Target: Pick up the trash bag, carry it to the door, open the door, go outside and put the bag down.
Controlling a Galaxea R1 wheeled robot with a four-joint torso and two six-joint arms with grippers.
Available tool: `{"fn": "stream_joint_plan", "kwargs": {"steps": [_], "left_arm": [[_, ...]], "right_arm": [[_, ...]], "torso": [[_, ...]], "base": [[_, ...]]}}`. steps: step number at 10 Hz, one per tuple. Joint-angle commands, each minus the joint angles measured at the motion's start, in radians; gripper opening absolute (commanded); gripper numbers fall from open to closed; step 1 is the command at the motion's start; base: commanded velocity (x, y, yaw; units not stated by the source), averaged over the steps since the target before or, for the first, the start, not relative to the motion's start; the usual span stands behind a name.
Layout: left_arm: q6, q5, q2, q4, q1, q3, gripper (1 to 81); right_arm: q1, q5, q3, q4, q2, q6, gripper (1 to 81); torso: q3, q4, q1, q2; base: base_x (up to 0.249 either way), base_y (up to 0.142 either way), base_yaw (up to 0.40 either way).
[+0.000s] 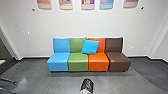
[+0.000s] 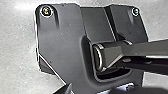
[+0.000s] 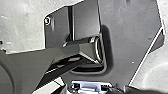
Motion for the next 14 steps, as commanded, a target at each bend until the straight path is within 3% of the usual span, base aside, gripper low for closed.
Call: {"fn": "stream_joint_plan", "kwargs": {"steps": [1, 14], "left_arm": [[-0.001, 0.050, -0.006, -0.004, -0.028, 0.006, 81.1], [-0.001, 0.050, -0.002, -0.004, -0.027, 0.005, 81.1]], "right_arm": [[0.027, -0.063, 0.023, -0.016, -0.014, -0.007, 81.1], [0.024, -0.057, 0.020, -0.016, -0.012, -0.007, 81.1]], "torso": [[0.000, 0.000, 0.000, 0.000], [0.000, 0.000, 0.000, 0.000]], "base": [[0.181, 0.000, 0.000], [0.176, 0.000, 0.000]]}}
